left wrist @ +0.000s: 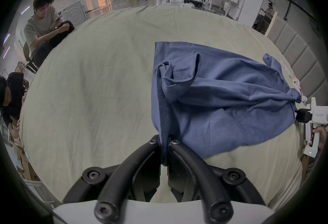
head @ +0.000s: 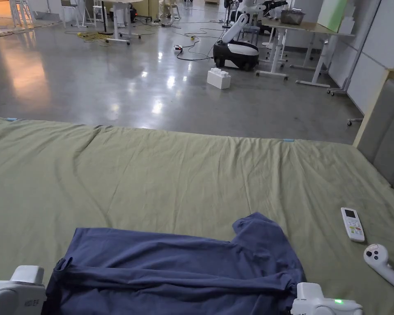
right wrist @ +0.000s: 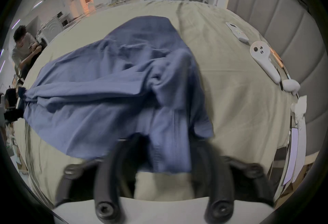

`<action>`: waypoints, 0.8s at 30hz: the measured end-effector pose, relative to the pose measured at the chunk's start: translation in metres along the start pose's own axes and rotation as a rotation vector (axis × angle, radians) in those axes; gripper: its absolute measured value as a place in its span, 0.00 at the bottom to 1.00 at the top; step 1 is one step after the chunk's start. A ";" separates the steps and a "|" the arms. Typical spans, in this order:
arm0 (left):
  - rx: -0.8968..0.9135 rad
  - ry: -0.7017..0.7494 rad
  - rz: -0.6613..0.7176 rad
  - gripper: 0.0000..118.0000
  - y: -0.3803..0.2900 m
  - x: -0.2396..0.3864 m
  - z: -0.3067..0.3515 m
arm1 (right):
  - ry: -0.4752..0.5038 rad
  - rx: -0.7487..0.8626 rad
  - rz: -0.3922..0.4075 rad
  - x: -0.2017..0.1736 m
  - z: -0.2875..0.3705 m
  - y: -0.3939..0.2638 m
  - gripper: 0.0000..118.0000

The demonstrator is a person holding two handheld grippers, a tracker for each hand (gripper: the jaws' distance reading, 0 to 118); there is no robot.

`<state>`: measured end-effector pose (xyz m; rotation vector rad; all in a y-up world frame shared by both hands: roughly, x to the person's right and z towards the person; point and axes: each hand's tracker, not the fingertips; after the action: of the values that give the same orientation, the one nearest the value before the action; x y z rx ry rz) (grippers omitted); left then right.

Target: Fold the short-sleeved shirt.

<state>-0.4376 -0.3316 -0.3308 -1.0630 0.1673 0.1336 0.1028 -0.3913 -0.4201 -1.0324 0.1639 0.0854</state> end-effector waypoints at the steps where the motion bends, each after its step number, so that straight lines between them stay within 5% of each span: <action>1: 0.003 0.001 0.000 0.06 0.002 -0.002 -0.001 | 0.004 -0.002 -0.016 -0.005 -0.001 0.000 0.14; 9: 0.059 -0.013 0.008 0.06 0.001 -0.003 0.014 | -0.062 0.035 0.012 -0.009 0.032 0.006 0.08; 24: 0.141 -0.106 0.063 0.06 -0.031 -0.023 0.088 | -0.027 0.127 0.050 0.000 0.143 -0.008 0.08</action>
<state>-0.4481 -0.2702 -0.2578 -0.9082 0.1129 0.2311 0.1172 -0.2722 -0.3409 -0.9006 0.1682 0.1330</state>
